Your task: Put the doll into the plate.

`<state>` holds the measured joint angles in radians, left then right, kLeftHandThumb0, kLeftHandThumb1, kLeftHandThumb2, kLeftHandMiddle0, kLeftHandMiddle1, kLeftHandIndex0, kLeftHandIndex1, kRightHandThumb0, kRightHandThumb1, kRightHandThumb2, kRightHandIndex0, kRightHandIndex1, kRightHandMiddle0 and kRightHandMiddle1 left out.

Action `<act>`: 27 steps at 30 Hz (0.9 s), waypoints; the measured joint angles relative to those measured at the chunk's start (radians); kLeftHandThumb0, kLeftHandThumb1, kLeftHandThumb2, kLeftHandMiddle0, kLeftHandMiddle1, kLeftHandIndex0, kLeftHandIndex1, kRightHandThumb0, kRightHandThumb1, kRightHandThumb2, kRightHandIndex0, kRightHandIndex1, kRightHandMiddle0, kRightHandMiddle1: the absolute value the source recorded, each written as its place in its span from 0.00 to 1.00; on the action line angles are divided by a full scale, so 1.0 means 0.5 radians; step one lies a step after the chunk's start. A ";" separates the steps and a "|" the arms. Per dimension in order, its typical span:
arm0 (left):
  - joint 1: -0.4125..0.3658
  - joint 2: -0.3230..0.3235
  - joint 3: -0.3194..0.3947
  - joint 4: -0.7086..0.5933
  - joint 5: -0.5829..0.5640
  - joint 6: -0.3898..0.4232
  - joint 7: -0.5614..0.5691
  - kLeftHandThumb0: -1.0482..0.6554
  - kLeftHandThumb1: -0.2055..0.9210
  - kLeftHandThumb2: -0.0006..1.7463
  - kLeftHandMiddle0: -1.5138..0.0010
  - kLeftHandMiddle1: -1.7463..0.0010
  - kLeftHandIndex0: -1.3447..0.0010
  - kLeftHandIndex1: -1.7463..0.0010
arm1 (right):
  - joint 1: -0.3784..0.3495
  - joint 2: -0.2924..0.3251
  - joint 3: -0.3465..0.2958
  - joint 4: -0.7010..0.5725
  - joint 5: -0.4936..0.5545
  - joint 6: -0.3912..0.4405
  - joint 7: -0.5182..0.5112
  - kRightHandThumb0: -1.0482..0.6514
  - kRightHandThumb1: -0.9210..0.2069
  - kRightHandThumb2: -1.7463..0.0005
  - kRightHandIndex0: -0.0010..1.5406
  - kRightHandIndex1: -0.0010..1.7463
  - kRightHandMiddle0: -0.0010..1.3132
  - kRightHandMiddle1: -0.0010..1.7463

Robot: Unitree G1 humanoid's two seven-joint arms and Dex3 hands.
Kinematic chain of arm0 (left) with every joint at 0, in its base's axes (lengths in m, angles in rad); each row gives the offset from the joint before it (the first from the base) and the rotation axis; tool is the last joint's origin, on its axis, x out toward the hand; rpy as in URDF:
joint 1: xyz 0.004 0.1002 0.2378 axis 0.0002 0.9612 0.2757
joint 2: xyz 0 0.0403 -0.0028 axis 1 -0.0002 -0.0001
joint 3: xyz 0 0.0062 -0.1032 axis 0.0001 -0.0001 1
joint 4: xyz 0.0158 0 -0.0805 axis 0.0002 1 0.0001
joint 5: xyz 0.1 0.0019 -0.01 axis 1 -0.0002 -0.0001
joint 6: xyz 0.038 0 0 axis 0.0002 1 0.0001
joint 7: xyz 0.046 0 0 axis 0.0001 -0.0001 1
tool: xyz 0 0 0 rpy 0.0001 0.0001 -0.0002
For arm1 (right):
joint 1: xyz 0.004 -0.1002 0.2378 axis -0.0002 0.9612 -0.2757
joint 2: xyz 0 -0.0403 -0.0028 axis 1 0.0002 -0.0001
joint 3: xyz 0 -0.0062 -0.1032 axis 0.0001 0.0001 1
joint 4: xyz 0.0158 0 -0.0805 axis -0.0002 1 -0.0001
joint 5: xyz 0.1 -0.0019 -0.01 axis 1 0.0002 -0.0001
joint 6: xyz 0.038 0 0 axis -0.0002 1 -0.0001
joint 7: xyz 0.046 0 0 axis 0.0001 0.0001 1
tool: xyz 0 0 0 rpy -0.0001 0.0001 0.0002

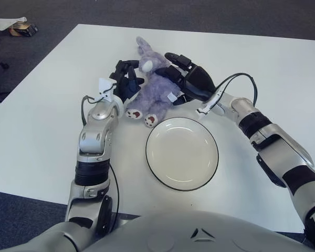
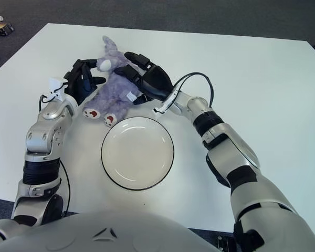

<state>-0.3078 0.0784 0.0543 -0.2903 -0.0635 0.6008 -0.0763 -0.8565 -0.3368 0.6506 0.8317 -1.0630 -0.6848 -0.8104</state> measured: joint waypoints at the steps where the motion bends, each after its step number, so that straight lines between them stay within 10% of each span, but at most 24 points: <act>1: 0.000 0.000 0.000 0.000 -0.001 -0.001 0.000 0.13 1.00 0.54 0.89 0.29 1.00 0.33 | -0.004 0.004 0.005 0.012 0.000 -0.003 -0.015 0.55 0.47 0.31 0.01 0.67 0.05 0.74; 5: 0.002 0.000 0.000 0.000 -0.010 -0.004 0.000 0.13 1.00 0.54 0.90 0.28 1.00 0.30 | -0.024 0.022 0.022 0.071 0.000 -0.017 -0.081 0.56 0.50 0.29 0.00 0.80 0.09 0.81; 9: 0.005 -0.001 0.000 0.000 -0.014 -0.010 0.000 0.12 1.00 0.54 0.90 0.27 1.00 0.27 | -0.038 0.036 0.025 0.108 0.000 -0.011 -0.114 0.43 0.28 0.47 0.00 0.91 0.23 0.95; 27: 0.097 0.010 -0.083 0.143 0.135 -0.503 0.037 0.16 1.00 0.54 0.99 0.39 1.00 0.27 | -0.062 0.071 0.105 0.165 -0.037 0.122 -0.338 0.62 0.68 0.21 0.51 0.77 0.52 1.00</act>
<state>-0.2595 0.0837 0.0128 -0.2186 0.0038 0.3495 -0.0576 -0.8876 -0.3014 0.7032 0.9142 -1.0816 -0.6239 -0.9795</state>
